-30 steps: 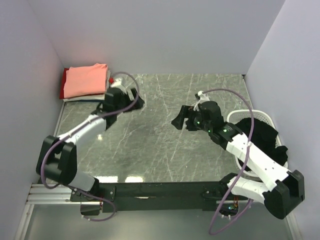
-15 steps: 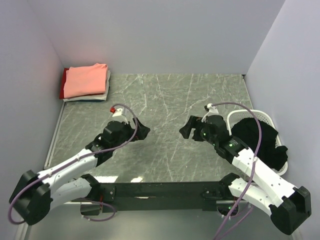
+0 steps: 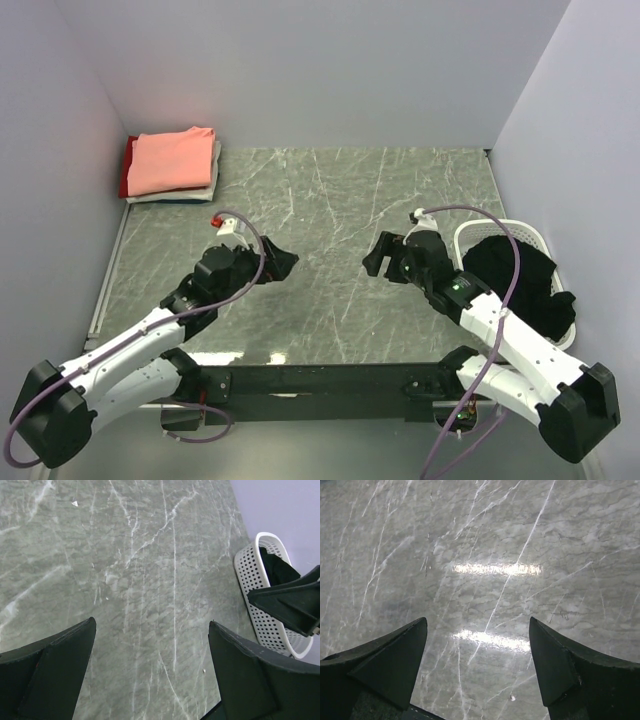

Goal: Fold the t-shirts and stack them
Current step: Reset both grippers

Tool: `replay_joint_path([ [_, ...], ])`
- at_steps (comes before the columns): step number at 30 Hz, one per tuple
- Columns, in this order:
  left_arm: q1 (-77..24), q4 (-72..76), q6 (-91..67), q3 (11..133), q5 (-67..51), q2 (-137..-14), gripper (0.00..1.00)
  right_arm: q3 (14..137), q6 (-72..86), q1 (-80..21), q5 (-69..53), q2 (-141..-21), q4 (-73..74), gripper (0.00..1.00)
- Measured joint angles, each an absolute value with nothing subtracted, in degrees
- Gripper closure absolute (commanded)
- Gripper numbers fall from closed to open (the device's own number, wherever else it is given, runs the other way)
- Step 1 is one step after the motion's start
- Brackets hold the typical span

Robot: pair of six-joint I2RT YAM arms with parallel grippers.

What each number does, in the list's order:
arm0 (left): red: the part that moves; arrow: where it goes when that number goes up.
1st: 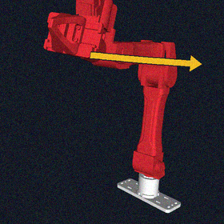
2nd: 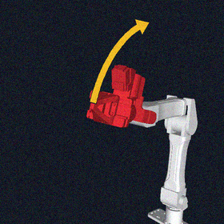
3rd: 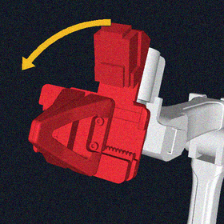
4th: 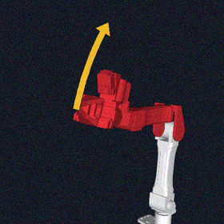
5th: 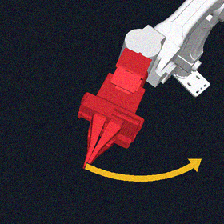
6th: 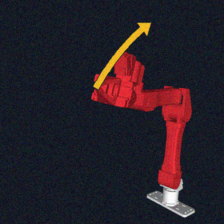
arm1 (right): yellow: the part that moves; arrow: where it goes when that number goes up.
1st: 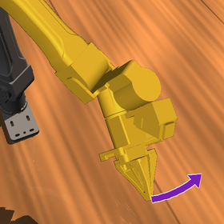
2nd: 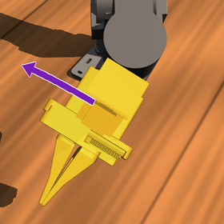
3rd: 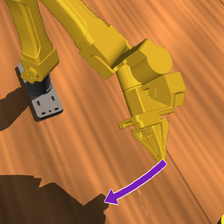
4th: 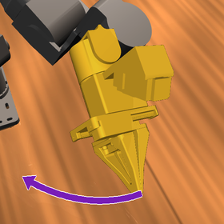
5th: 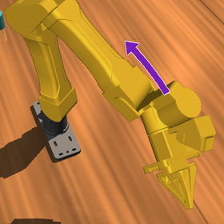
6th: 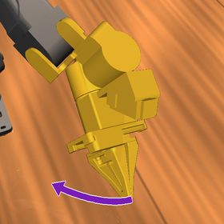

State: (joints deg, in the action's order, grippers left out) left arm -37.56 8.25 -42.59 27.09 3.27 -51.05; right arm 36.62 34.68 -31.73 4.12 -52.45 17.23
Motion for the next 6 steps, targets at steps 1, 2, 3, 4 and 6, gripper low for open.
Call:
replay_joint_path([
  [1,-37.6,8.4,-42.7,26.9,3.0,-50.9,0.0,36.6,34.7,-31.7,4.4,-52.5,17.2,0.12],
  [2,-37.6,8.8,-42.9,26.5,2.8,-50.6,0.01,36.6,34.7,-31.7,4.6,-52.5,17.2,0.12],
  [3,-37.6,8.8,-43.0,26.4,2.6,-50.4,0.01,36.6,34.7,-31.7,4.8,-52.5,17.2,0.12],
  [4,-37.6,8.8,-43.0,26.3,2.5,-50.3,0.01,36.6,34.8,-31.7,4.9,-52.5,17.2,0.12],
  [6,-37.6,8.8,-43.0,26.3,2.4,-50.2,0.0,36.6,34.9,-31.7,5.1,-52.7,17.2,0.12],
])
